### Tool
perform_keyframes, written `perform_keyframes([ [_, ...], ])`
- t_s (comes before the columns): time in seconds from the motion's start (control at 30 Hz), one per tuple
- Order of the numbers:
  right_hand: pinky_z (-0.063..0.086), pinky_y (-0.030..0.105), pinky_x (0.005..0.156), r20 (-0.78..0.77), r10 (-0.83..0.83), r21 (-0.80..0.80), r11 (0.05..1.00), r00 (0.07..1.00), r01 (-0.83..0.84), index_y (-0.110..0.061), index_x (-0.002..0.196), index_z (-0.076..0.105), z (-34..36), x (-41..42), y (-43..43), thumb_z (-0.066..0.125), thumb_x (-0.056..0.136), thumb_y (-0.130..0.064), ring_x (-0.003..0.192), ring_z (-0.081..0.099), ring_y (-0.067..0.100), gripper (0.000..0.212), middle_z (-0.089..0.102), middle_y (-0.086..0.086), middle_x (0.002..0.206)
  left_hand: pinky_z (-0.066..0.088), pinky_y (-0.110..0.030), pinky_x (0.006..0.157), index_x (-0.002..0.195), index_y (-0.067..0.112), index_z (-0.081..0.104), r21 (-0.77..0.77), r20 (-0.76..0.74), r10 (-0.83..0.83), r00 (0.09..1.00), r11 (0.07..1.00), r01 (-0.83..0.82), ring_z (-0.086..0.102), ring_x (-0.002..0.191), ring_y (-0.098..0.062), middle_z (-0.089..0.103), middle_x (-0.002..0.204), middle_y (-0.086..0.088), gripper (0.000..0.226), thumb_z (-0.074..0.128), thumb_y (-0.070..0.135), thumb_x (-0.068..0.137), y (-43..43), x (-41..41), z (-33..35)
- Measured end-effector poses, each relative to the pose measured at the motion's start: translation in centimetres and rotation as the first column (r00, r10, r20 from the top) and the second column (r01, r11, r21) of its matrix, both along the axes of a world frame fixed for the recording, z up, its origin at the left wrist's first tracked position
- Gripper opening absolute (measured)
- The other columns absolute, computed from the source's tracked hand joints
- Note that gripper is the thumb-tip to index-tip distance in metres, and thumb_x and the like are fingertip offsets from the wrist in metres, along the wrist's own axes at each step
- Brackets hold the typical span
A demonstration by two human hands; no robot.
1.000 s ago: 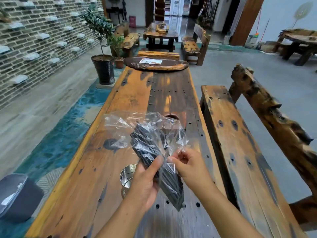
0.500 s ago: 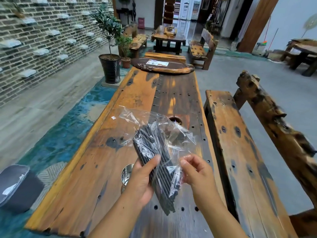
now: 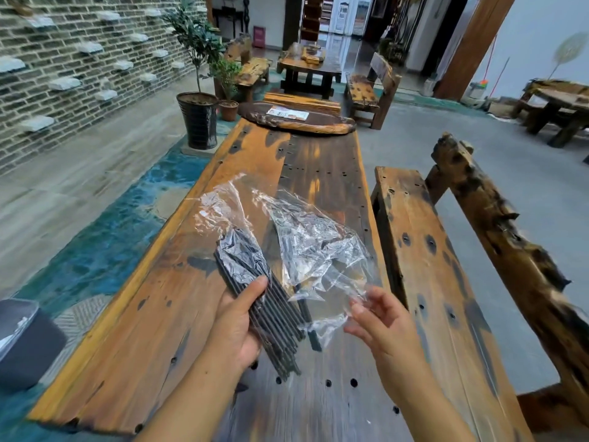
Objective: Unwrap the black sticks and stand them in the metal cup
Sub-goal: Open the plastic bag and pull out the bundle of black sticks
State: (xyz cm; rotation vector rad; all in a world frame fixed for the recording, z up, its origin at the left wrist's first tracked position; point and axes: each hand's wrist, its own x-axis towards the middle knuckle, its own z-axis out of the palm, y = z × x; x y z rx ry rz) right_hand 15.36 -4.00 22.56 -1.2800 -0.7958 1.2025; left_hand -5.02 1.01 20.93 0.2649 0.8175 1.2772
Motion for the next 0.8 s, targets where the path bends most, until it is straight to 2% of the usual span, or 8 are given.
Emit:
perform_keyframes([
  [0.07,0.06,0.037,0.086,0.015,-0.019,-0.001,1.0,1.0,0.019,-0.019,0.119,0.063,0.8,1.2,0.9,0.085,0.071,-0.031,0.104,0.069,0.024,0.055,0.067,0.004,0.11,0.063,-0.04,0.069,0.103,0.01,0.063,0.022,-0.045,0.02,0.999,1.0,-0.019,0.073,0.069,-0.021,0.075,0.078,-0.007,0.017,0.064,0.002,0.088,0.2,0.0,0.0],
  [0.17,0.054,0.039,0.099,0.293,-0.065,0.031,0.998,0.954,0.059,-0.026,0.131,0.054,3.2,2.4,3.1,0.071,0.09,-0.03,0.109,0.066,0.015,0.044,0.065,-0.006,0.114,0.06,-0.045,0.08,0.108,0.01,0.064,0.062,-0.097,0.013,0.995,0.998,-0.007,0.074,0.075,-0.023,0.075,0.083,-0.008,0.021,0.064,0.001,0.088,0.2,0.3,0.2],
  [0.3,0.052,0.023,0.09,0.733,0.09,0.006,0.99,0.674,-0.138,-0.027,0.137,0.052,7.0,2.9,6.9,0.061,0.09,-0.056,0.1,0.061,-0.007,0.056,0.062,-0.015,0.118,0.062,-0.039,0.066,0.11,0.009,0.064,0.105,-0.098,-0.021,0.995,0.994,0.031,0.075,0.074,-0.023,0.076,0.085,-0.01,0.029,0.066,0.003,0.082,0.3,0.5,0.1],
  [0.37,0.058,0.027,0.079,0.774,0.229,-0.094,0.964,0.591,-0.25,-0.024,0.125,0.062,8.5,2.2,8.4,0.056,0.09,-0.063,0.083,0.069,-0.002,0.052,0.068,-0.012,0.109,0.062,-0.039,0.064,0.112,0.01,0.064,0.117,-0.079,-0.051,0.996,0.991,0.06,0.075,0.074,-0.024,0.077,0.088,-0.011,0.035,0.068,0.005,0.077,0.3,0.6,0.0],
  [0.43,0.058,0.032,0.065,0.765,0.273,-0.119,0.95,0.584,-0.288,-0.018,0.103,0.068,9.3,1.0,9.4,0.06,0.092,-0.053,0.063,0.067,0.008,0.038,0.07,-0.003,0.086,0.062,-0.043,0.071,0.117,0.008,0.063,0.121,-0.062,-0.08,0.995,0.989,0.087,0.074,0.079,-0.025,0.076,0.092,-0.012,0.041,0.07,0.007,0.076,0.3,0.7,-0.2],
  [0.53,0.05,0.039,0.062,0.868,0.124,-0.006,0.971,0.481,-0.239,-0.016,0.081,0.066,9.5,0.2,10.2,0.068,0.092,-0.037,0.06,0.055,0.012,0.024,0.062,-0.002,0.069,0.058,-0.047,0.084,0.119,0.008,0.063,0.099,-0.05,-0.068,0.996,0.992,0.073,0.073,0.083,-0.026,0.075,0.094,-0.011,0.041,0.07,0.01,0.078,0.5,0.6,-1.0],
  [0.67,0.058,0.047,0.063,0.905,-0.048,0.161,0.958,0.423,-0.237,-0.018,0.078,0.063,10.4,0.1,9.8,0.067,0.092,-0.03,0.063,0.06,0.018,0.02,0.063,-0.001,0.067,0.061,-0.042,0.073,0.118,0.008,0.064,0.047,0.039,-0.043,0.998,0.998,0.041,0.073,0.088,-0.026,0.073,0.1,-0.012,0.038,0.068,0.016,0.081,1.2,0.4,-2.4],
  [0.8,0.045,0.024,0.054,0.907,-0.218,0.329,0.901,0.36,-0.283,-0.017,0.076,0.061,11.6,-0.7,8.5,0.065,0.094,-0.026,0.06,0.054,0.014,0.021,0.056,-0.003,0.06,0.055,-0.049,0.088,0.118,0.01,0.068,0.056,0.205,-0.088,0.975,0.995,0.078,0.071,0.102,-0.031,0.072,0.111,-0.014,0.041,0.06,0.038,0.089,1.9,0.4,-3.5],
])
